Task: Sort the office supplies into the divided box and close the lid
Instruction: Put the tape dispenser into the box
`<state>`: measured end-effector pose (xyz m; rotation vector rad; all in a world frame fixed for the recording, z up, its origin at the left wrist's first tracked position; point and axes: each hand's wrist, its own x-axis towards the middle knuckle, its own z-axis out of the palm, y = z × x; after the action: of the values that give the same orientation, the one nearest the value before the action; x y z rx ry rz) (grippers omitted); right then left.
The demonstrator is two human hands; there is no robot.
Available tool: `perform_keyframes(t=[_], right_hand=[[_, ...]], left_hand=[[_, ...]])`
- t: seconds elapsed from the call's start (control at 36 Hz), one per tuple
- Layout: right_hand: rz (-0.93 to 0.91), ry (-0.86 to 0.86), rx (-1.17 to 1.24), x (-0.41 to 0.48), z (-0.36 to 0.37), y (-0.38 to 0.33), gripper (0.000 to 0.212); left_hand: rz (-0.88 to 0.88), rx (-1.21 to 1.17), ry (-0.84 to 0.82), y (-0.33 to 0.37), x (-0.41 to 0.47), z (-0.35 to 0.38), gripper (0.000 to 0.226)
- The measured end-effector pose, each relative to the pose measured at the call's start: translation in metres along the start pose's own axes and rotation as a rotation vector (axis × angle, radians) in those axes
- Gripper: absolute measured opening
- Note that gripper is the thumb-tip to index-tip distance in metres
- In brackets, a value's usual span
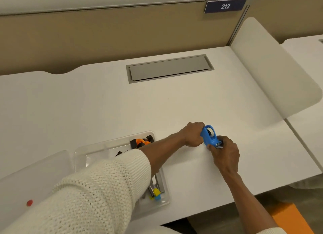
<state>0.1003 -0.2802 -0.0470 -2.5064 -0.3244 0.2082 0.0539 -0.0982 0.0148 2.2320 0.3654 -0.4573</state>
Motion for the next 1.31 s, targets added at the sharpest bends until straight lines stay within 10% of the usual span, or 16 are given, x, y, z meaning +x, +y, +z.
perform_keyframes(t=[0.28, 0.64, 0.97, 1.31], right_hand=[[-0.217, -0.057, 0.273, -0.042, -0.005, -0.071, 0.05], [-0.443, -0.603, 0.477, -0.106, 0.032, -0.197, 0.069], [-0.198, -0.95, 0.704, -0.166, 0.063, -0.258, 0.038], [-0.311, -1.086, 0.506, -0.185, 0.095, -0.276, 0.06]], left_hand=[[-0.005, 0.062, 0.389, -0.017, -0.076, -0.022, 0.051], [-0.278, -0.467, 0.929, -0.095, -0.216, -0.053, 0.042], [-0.243, -0.572, 0.94, -0.175, -0.309, -0.055, 0.05], [-0.163, -0.637, 0.873, -0.219, -0.345, -0.044, 0.056]])
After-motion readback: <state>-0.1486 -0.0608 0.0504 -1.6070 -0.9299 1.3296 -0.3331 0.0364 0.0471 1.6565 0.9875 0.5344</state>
